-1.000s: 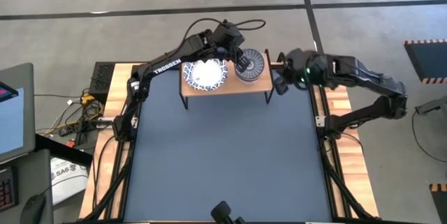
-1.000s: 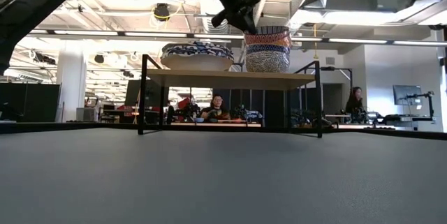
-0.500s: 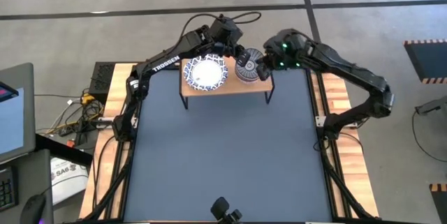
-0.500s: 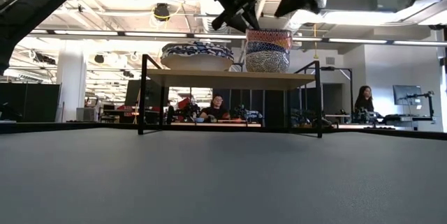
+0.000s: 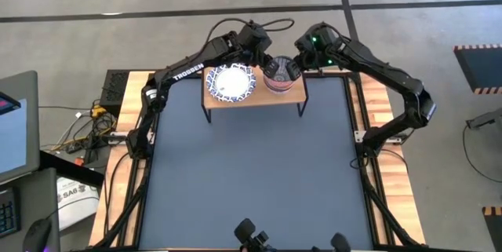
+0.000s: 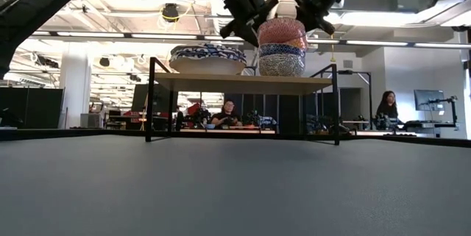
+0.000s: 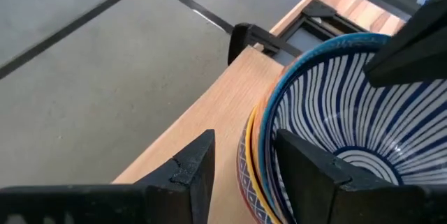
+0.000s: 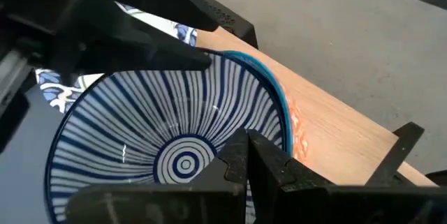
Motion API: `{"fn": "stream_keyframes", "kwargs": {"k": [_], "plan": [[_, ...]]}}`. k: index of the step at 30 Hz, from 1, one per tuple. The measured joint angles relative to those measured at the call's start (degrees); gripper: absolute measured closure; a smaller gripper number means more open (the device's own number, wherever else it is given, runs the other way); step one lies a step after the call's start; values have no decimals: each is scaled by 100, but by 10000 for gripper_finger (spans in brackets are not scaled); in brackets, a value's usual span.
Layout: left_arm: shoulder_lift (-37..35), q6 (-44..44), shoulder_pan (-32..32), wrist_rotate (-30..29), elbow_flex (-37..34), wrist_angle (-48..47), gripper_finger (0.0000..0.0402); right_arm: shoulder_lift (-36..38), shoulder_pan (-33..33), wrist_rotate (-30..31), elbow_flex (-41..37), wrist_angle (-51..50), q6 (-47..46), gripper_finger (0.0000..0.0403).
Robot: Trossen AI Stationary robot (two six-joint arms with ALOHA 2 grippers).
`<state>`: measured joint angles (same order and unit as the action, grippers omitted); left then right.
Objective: Place and stack bowls onto a shelf
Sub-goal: Stack the blue bowl on top of the light blue bowl on the shelf
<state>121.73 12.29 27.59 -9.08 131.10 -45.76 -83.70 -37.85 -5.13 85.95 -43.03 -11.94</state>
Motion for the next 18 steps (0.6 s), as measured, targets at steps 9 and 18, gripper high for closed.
{"fn": "stream_keyframes", "kwargs": {"k": [9, 18], "plan": [[0, -70, 0, -9, -78, 128, 266, 58, -28, -17, 0, -38, -45, 376], [2, -592, -116, -326, 365, 278, 266, 468, 63, 49, 0, -11, -162, 374]]}}
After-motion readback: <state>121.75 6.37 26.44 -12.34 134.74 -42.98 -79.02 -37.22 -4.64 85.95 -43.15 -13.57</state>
